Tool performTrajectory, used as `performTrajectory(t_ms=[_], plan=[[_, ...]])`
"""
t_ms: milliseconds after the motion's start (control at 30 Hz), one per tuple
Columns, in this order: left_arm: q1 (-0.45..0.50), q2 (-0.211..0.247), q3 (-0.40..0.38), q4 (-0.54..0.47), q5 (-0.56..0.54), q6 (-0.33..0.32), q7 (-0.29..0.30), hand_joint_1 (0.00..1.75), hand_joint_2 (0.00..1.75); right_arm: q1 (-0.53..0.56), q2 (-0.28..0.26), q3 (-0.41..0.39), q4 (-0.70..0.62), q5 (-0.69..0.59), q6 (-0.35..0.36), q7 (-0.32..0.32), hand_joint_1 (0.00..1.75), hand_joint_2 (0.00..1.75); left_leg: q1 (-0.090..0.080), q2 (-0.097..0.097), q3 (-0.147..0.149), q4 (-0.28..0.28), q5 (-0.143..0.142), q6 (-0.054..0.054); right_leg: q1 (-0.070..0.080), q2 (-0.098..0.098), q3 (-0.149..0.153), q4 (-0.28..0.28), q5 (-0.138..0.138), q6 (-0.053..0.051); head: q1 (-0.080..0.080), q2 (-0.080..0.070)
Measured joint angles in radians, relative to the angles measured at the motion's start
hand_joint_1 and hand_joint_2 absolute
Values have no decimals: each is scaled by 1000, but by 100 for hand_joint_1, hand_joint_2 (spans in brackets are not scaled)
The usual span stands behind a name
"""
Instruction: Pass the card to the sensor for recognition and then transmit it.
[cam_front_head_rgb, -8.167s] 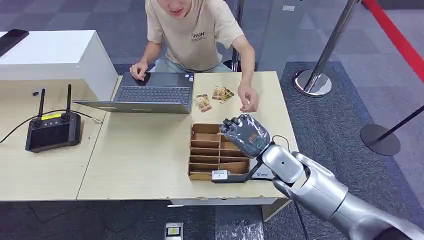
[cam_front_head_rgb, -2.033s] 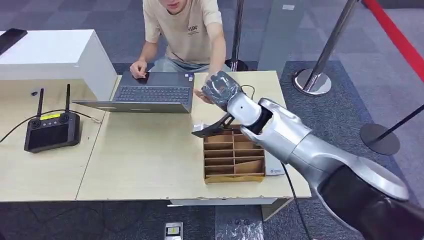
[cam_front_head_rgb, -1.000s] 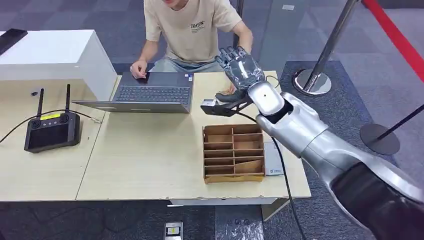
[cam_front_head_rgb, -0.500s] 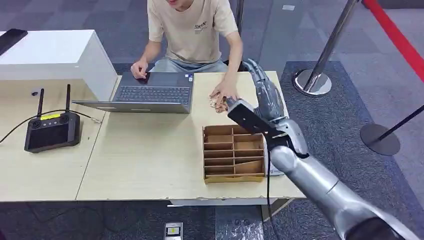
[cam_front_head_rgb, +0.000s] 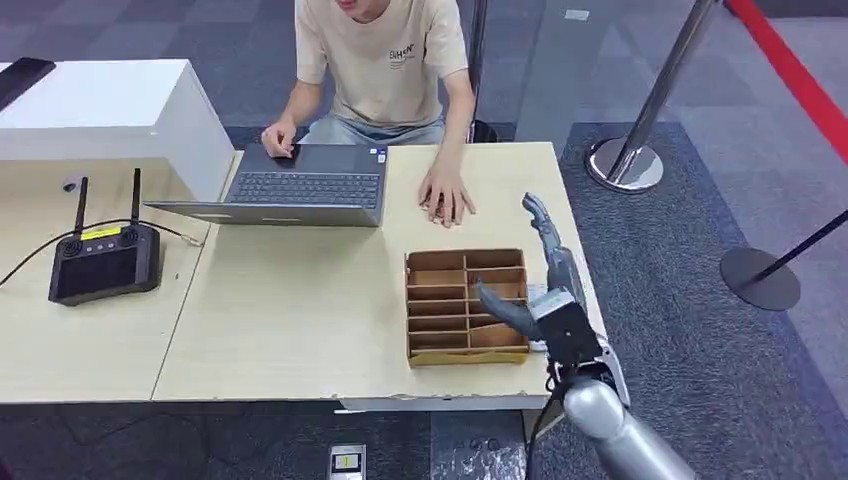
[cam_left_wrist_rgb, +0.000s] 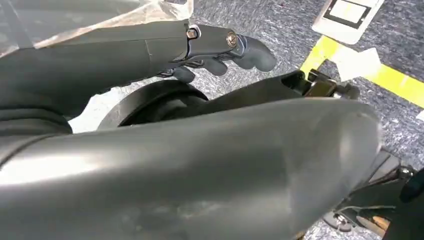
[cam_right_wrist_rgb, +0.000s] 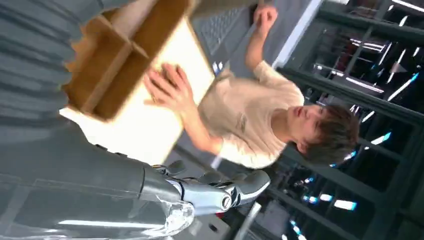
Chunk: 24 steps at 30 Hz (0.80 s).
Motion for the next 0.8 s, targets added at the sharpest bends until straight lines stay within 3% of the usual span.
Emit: performTrajectory(t_ms=[233,633,667,700,733,800], plan=[[1,1,12,1,6,10,6,0,0,74,24,-22,-41,-11,-10,-10,0,175,0,1,1,0,0,0,0,0,0,0,0,0,0,0],[2,4,21,1,5,13,8,0,0,97,38,-23,-80,-3,-5,-10,0,175,0,1,1,0,0,0,0,0,1,0,0,0,1,0],[2,4,21,1,5,13,8,0,0,98,39,-23,-81,-3,-5,-10,38,175,0,1,1,0,0,0,0,0,1,0,0,0,0,0],[2,5,21,1,5,13,8,0,0,98,39,-23,-82,-1,-4,-10,129,175,0,1,1,0,0,0,0,0,1,0,0,0,0,0],[2,5,21,1,5,13,8,0,0,98,40,-23,-84,0,-3,-10,148,175,0,1,1,0,0,0,0,0,1,0,0,0,1,0],[2,5,22,1,4,14,8,0,0,98,41,-23,-88,10,-5,-10,148,175,0,1,1,0,0,0,0,0,1,0,0,0,0,0]])
